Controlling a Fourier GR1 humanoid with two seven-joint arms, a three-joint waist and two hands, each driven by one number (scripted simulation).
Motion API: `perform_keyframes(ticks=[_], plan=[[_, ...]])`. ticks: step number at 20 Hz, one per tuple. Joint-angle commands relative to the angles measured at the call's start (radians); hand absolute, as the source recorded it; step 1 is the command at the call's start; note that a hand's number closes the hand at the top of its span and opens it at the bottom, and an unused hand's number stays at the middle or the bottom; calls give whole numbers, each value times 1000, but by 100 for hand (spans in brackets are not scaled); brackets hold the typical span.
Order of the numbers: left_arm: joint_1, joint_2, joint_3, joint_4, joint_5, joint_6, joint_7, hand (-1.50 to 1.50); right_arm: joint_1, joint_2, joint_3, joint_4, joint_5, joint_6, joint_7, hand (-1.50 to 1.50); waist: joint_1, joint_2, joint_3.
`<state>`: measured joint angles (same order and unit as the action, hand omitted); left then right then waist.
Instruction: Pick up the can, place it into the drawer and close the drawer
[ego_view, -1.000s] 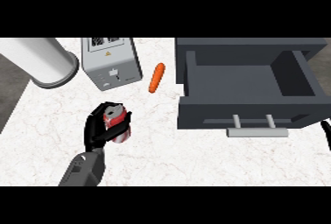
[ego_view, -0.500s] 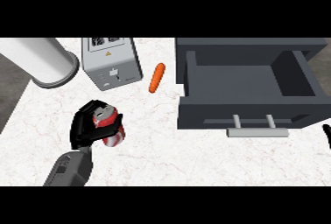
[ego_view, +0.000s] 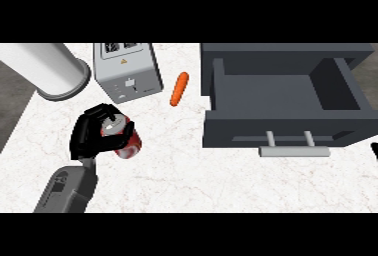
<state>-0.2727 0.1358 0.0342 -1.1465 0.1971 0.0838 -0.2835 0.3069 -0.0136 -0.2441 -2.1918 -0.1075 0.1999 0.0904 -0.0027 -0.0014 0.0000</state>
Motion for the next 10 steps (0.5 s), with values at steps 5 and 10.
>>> perform_keyframes(ticks=[5, 10], plan=[[-69, -35, -90, -222, -72, 81, 192, 150, -33, -36, -66, 36, -47, 21, -2, -150, 1, -1, 1], [-210, -60, -108, -226, -111, 124, 325, 150, -23, -25, -70, 14, -41, 19, -3, -150, -5, 0, 0]])
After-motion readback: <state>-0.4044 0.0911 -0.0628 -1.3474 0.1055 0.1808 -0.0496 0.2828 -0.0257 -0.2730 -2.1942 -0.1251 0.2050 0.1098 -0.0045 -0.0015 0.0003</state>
